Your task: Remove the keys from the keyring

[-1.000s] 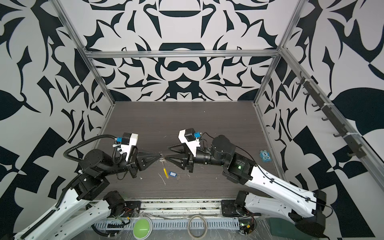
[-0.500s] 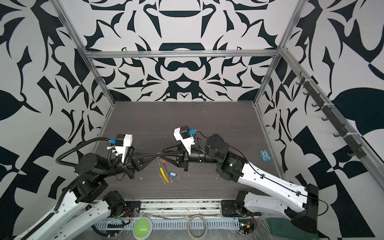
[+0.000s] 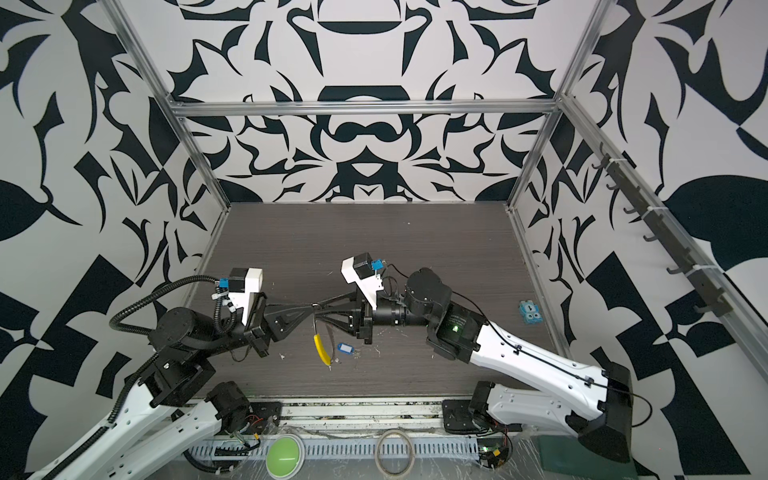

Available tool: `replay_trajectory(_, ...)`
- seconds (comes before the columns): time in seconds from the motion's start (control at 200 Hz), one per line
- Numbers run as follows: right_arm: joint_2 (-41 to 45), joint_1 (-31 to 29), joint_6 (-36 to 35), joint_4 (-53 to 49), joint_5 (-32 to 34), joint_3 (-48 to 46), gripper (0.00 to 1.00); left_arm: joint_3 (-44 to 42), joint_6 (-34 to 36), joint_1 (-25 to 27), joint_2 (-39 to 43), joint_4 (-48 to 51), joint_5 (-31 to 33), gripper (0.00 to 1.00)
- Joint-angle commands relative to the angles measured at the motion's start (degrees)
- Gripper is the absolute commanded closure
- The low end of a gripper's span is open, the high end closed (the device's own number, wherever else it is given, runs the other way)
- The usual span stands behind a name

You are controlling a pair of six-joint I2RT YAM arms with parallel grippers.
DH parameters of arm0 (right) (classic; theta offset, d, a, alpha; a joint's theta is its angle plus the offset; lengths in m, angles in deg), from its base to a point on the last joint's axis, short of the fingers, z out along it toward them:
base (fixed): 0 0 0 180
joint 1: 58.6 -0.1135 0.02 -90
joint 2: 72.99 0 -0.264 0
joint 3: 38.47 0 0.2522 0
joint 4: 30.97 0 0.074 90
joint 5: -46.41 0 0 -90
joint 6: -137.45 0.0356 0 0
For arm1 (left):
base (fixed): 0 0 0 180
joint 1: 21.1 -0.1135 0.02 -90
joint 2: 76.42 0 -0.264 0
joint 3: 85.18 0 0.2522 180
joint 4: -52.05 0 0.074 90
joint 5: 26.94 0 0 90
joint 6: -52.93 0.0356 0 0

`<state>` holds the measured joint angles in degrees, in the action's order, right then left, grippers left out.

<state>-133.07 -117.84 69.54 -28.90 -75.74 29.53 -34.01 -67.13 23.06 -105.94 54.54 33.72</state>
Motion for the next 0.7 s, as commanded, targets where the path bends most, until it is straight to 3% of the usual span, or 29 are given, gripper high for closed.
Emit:
replay_trajectory(0.0, 0.0, -0.5, 0.6, 3.4, -1.3, -0.2, 0.84, -0.6, 0.0, 0.0, 1.0, -1.7, 1.3, 1.0)
replay_trajectory(0.155, -0.3, -0.5, 0.7, 3.2, -1.0, -0.2, 1.0, -0.5, 0.0, 0.1, 0.9, -1.5, 1.3, 1.0)
replay_trajectory(0.27, 0.2, -0.5, 0.1, 2.7, 0.1, -0.4, 1.0, 0.2, -0.1, 0.0, 0.9, 0.2, 1.8, 1.0)
replay_trajectory(0.385, 1.3, -0.5, -0.7, 1.5, 1.2, -0.8, 1.0, 1.0, -0.1, 0.0, 1.7, 2.5, 2.7, 0.7)
replay_trajectory(0.46, 1.7, -0.5, -1.4, 0.3, 1.0, -0.6, 1.0, 1.4, 0.1, 0.0, 2.6, 4.3, 3.2, 0.59)
replay_trajectory(0.695, 2.2, -0.4, -3.3, -2.9, 0.9, 0.3, 1.0, 4.4, 3.1, 0.0, 4.9, 13.0, 4.2, 0.52)
